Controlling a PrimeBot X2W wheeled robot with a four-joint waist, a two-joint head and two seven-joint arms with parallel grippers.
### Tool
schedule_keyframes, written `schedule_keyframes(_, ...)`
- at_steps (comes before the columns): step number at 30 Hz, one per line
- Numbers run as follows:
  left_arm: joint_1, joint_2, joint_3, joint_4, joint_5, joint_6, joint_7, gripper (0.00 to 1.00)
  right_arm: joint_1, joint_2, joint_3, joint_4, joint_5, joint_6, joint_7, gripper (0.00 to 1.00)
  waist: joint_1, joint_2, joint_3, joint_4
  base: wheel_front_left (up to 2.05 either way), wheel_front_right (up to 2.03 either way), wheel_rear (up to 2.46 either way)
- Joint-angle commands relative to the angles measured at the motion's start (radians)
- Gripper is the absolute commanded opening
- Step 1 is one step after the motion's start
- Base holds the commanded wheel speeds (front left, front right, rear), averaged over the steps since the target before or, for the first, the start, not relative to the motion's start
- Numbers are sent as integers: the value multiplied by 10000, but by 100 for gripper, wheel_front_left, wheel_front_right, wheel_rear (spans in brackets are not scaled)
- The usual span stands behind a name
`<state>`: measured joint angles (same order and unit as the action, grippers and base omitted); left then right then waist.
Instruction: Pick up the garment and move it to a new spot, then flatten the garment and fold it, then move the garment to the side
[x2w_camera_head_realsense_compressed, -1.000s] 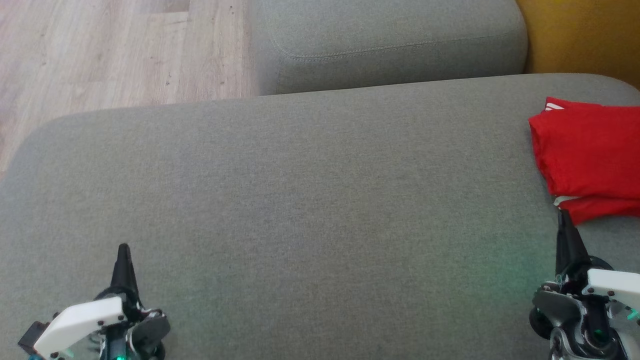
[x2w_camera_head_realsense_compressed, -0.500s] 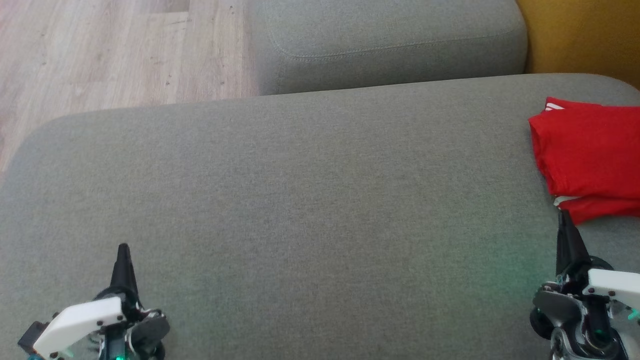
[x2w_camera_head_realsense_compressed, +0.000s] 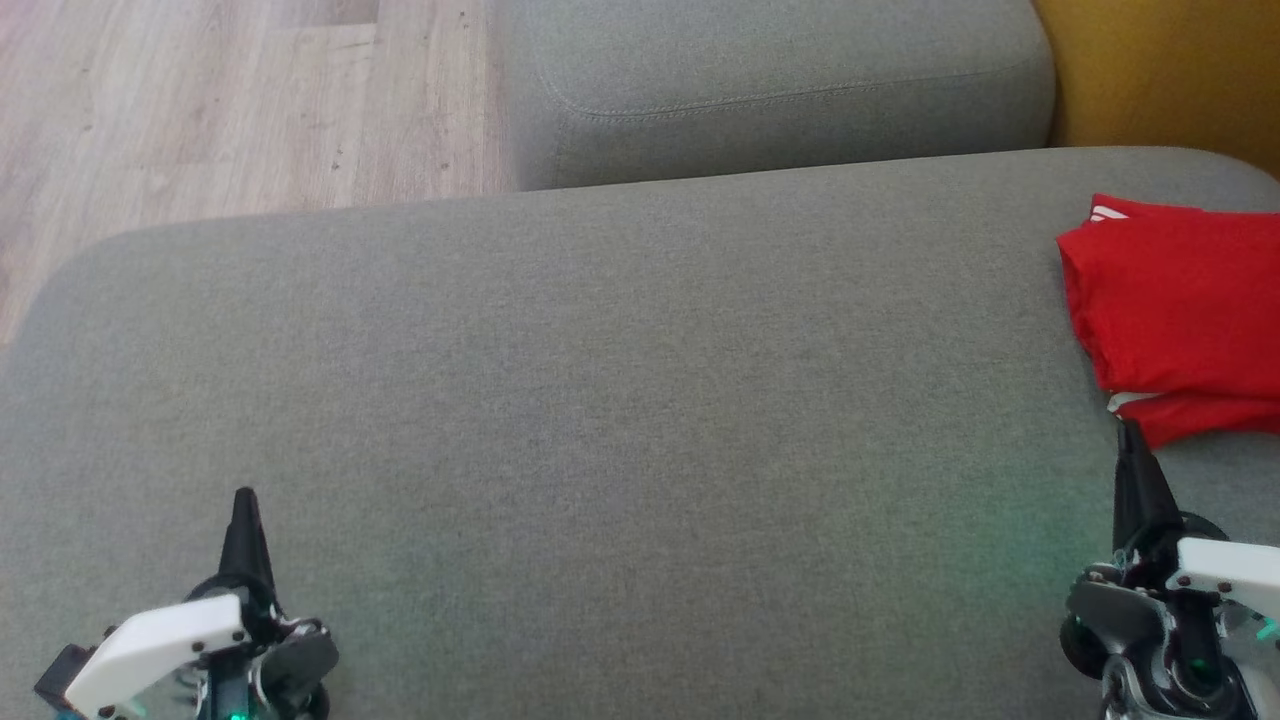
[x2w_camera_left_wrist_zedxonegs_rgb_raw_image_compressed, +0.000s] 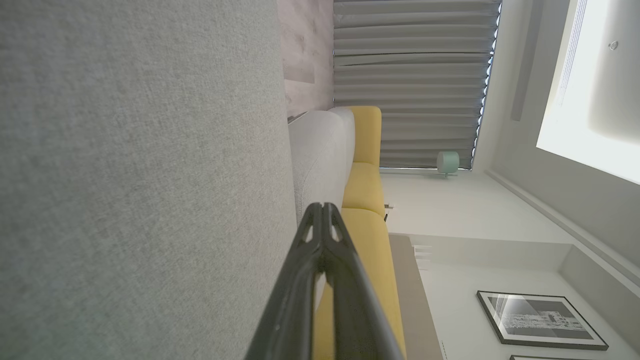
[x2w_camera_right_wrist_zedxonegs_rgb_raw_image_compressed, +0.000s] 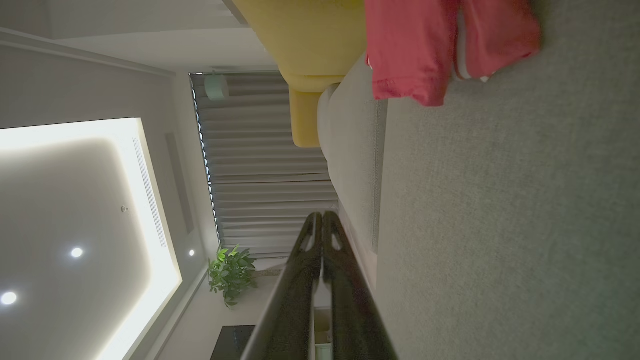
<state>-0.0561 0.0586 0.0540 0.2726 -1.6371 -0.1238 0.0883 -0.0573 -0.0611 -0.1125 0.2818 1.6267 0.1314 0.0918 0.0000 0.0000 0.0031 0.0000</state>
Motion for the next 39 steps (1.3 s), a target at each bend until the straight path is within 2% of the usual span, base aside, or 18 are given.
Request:
schedule_keyframes(1, -498, 90, 360, -285, 87, -69, 58, 0, -490, -19, 160, -380, -37, -7, 75, 0, 0, 0, 0, 0, 0, 0, 0)
schedule_keyframes(39, -506, 23, 455, -280, 166, -69, 135, 0, -497, 32, 86, -376, -99, -7, 134, 0, 0, 0, 0, 0, 0, 0, 0)
